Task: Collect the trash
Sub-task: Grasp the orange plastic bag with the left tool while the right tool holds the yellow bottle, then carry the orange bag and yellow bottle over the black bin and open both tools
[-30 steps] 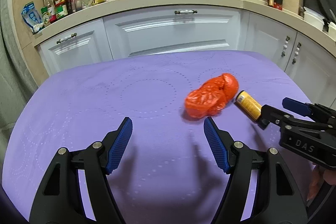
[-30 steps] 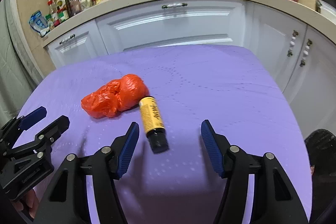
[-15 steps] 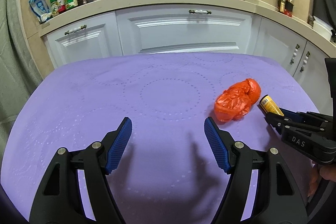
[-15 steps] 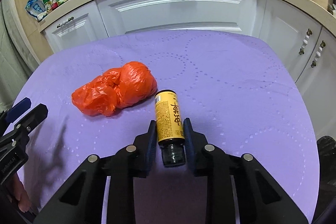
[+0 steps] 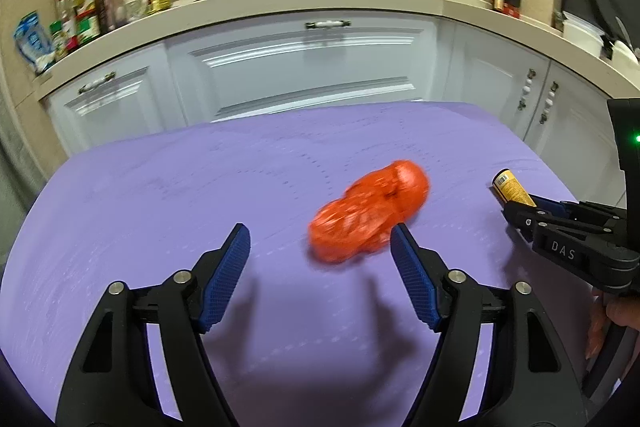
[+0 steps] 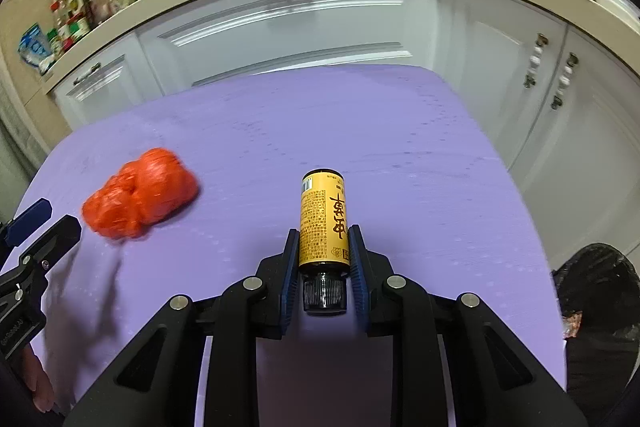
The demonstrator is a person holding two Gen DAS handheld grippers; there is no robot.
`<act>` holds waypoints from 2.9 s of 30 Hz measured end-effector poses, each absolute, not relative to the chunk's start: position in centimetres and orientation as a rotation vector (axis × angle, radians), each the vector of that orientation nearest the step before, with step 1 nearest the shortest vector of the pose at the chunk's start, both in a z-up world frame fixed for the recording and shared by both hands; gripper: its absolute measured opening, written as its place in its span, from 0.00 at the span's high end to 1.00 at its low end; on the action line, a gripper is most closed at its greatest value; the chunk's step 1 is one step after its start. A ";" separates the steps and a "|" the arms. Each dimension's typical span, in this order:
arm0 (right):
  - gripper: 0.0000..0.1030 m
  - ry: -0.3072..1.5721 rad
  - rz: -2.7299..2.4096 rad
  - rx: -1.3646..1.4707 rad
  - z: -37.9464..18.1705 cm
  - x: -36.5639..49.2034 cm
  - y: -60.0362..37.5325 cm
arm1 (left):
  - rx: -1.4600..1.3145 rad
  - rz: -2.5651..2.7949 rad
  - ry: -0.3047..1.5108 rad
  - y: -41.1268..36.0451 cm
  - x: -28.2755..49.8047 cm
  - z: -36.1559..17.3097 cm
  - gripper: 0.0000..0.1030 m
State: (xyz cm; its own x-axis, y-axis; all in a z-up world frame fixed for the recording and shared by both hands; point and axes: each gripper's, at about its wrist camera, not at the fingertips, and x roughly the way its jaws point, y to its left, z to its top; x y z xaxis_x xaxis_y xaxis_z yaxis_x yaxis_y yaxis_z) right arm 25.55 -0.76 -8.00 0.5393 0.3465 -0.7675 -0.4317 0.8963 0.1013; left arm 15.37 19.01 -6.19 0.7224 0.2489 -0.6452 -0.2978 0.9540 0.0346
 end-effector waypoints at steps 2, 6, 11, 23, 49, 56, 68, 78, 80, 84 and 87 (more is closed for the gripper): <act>0.76 0.888 0.455 -0.094 -8.1 25.9 -1.5 | -0.063 0.290 0.700 18.4 16.2 -6.3 0.25; 0.76 0.893 0.460 -0.071 -8.2 26.2 -2.1 | -0.037 0.284 0.721 17.7 17.9 -6.9 0.25; 0.76 0.895 0.473 -0.071 -8.2 26.2 -2.2 | -0.053 0.270 0.773 17.7 19.3 -7.9 0.29; 0.76 0.896 0.479 -0.069 -8.2 26.3 -2.3 | -0.031 0.227 0.798 17.2 19.4 -8.4 0.87; 0.76 0.843 0.482 -0.105 -6.6 20.1 -3.8 | -0.108 0.278 0.738 16.3 12.2 -6.1 0.91; 0.76 0.823 0.467 -0.097 -5.9 17.7 -5.6 | -0.110 0.252 0.714 14.2 10.0 -5.1 0.91; 0.76 0.769 0.307 -0.018 -4.1 16.0 -14.1 | -0.061 0.094 0.665 6.7 10.5 -3.1 0.91; 0.76 0.741 0.126 0.037 -3.6 15.7 -21.8 | -0.007 -0.095 0.649 -1.9 13.4 -3.2 0.91; 0.76 0.742 0.097 0.047 -3.7 15.9 -23.1 | 0.007 -0.124 0.649 -3.5 14.0 -3.3 0.91; 0.76 0.746 0.041 0.076 -4.2 16.3 -25.9 | 0.036 -0.171 0.656 -6.9 15.5 -3.9 0.91; 0.76 0.748 0.009 0.091 -4.7 16.6 -27.6 | 0.052 -0.192 0.664 -8.9 16.7 -4.4 0.91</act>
